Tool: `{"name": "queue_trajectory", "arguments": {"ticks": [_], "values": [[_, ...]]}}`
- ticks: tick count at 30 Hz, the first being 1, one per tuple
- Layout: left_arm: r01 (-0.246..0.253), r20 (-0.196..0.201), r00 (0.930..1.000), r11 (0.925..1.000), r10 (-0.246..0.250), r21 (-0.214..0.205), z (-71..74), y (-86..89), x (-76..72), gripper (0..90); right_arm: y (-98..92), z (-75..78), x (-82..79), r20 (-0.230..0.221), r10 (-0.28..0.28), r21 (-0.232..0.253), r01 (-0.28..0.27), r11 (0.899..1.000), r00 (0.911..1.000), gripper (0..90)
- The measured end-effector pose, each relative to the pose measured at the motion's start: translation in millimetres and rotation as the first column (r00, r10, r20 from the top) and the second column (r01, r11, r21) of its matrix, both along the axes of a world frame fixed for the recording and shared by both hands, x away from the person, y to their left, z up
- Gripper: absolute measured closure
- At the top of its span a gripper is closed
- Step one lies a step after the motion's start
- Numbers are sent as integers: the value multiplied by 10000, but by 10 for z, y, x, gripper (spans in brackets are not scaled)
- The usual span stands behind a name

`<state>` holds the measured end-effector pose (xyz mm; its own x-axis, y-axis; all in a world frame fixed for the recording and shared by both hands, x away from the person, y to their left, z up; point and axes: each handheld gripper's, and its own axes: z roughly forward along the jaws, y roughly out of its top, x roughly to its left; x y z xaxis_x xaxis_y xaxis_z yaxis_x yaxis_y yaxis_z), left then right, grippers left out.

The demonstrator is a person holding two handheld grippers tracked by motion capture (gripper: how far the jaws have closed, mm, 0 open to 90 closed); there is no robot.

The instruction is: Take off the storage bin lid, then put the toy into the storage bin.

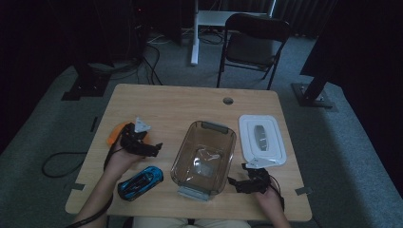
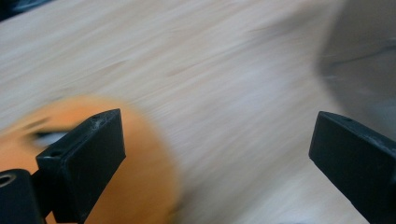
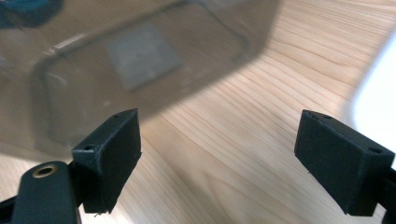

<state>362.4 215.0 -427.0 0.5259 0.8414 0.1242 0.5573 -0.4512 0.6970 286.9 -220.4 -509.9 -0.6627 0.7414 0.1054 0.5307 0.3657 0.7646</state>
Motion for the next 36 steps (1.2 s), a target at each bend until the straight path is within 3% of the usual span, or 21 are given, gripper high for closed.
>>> {"name": "queue_trajectory", "arguments": {"ticks": [4,7,10,12,15,18,21,22,23,25,26,29,35,36], "values": [[-487,-60,9988,9988,487,-69,0,269,-18,42,-152,-15,-29,82,-176,-358,179,9992,9998,143],[-765,-160,9970,9971,764,-57,-46,415,-11,42,-244,-24,-61,124,-307,-239,310,9992,9995,143],[-1014,-364,9942,9949,1013,2,-124,507,41,42,-277,-42,-92,19,-53,-483,54,9988,10000,141],[-1397,-536,9886,9898,1410,266,-190,544,90,42,-293,-66,-107,2,-44,-697,44,9976,10000,141],[-2030,-752,9753,9770,2076,653,-281,609,162,23,-320,-114,-117,-134,-92,-570,84,9983,9999,141],[-2132,-1066,9712,9769,2133,123,-340,689,212,23,-322,-134,-119,-70,-215,-678,210,9975,9997,141],[-2043,-1200,9714,9787,2052,191,-428,677,233,37,-323,-155,-115,-49,-303,-738,298,9968,9995,141],[-1992,-1089,9738,9798,1997,154,-443,672,221,74,-321,-167,-116,-28,-304,-765,301,9966,9995,139],[-1978,-964,9757,9802,1968,-5,-445,678,200,173,-319,-169,-121,21,-330,-852,331,9958,9995,139],[-2145,-844,9740,9756,2102,-460,-434,704,159,350,-317,-171,-125,68,-357,-916,361,9951,9993,139],[-2137,-806,9746,9755,2091,-525,-433,721,140,390,-318,-170,-125,62,-381,-914,385,9951,9993,139],[-2142,-731,9753,9734,2086,-813,-443,759,97,440,-313,-172,-126,98,-398,-967,406,9945,9992,139],[-2177,-360,9758,9738,2157,-659,-344,725,12,508,-310,-173,-128,120,-396,-1021,406,9939,9991,139],[-2111,-313,9773,9756,2095,-609,-322,723,5,556,-305,-173,-129,130,-420,-1054,432,9935,9990,139]]}}
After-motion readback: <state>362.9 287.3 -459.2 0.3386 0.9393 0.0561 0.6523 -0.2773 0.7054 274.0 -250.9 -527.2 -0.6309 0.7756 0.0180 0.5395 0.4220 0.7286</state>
